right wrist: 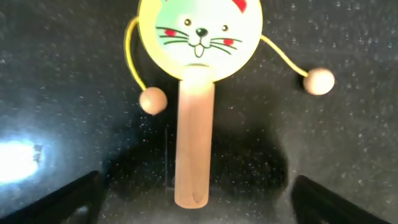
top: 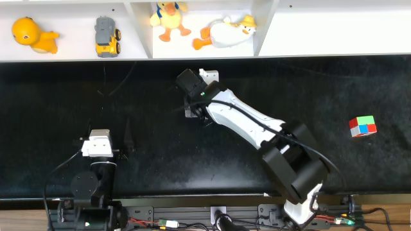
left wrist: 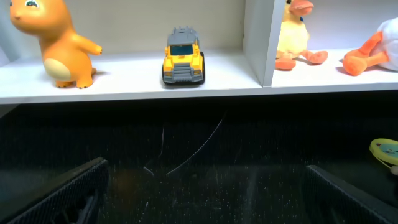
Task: Store Toys
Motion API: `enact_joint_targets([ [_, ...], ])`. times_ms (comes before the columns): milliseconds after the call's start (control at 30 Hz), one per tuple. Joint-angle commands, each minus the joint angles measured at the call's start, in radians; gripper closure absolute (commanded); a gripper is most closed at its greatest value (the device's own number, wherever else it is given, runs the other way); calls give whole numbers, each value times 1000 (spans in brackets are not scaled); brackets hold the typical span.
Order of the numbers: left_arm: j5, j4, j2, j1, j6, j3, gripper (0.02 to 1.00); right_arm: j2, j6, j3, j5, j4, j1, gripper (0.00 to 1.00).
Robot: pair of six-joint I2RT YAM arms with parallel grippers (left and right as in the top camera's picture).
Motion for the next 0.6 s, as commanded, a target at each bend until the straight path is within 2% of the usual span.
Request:
enact_joint_targets([
  [33,10,-2,-12,-9,-3,-3,20,4,6,23,-8,3,-2,316],
  [167,10,-2,-12,-9,-3,-3,23,4,6,23,5,3,-2,540],
  [267,10,-2,-12,-9,-3,-3,20,4,6,23,24,5,-2,663],
  [433,10,-2,-12,-9,-3,-3,20,4,6,23,45,13,-1,770],
  [600,10,-2,-12,-9,-3,-3,20,4,6,23,48,26,1,941],
])
